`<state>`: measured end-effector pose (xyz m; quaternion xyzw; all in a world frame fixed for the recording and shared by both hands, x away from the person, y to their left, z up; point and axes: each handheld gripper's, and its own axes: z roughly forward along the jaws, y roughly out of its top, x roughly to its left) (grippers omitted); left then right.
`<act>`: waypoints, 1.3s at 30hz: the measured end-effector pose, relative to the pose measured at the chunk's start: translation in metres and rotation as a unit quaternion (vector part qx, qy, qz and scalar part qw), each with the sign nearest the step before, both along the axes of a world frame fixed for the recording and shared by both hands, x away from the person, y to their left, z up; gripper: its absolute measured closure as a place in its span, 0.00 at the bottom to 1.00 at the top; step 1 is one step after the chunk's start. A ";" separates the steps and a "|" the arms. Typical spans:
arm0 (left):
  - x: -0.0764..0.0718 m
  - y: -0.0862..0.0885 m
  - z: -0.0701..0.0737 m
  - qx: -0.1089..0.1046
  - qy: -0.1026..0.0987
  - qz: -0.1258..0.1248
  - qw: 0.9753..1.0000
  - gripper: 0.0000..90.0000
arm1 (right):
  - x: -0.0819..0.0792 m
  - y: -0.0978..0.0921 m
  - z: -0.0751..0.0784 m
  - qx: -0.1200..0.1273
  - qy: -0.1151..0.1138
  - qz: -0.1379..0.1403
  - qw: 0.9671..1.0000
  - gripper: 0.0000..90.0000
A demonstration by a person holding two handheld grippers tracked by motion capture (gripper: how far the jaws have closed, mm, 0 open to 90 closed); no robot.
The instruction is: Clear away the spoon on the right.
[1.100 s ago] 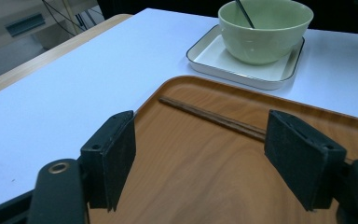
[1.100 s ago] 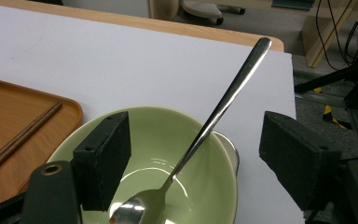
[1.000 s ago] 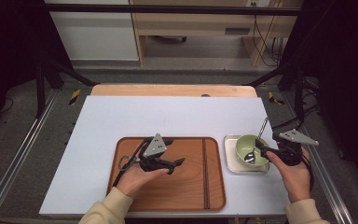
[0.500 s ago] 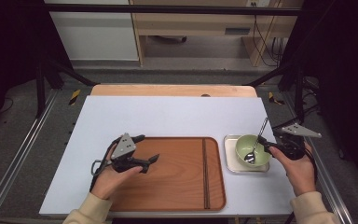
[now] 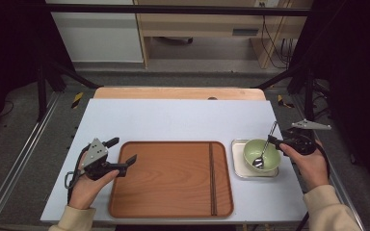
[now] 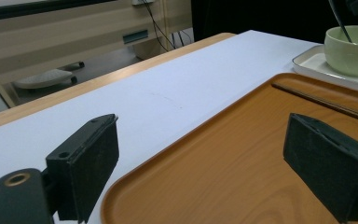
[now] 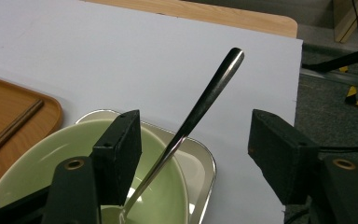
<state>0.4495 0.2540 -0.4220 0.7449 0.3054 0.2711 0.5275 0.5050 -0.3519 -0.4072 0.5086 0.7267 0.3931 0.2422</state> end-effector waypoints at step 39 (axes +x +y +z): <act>-0.009 0.053 0.008 -0.044 -0.017 0.052 0.998 0.11 | 0.032 -0.003 -0.012 0.042 0.052 0.029 0.997 0.69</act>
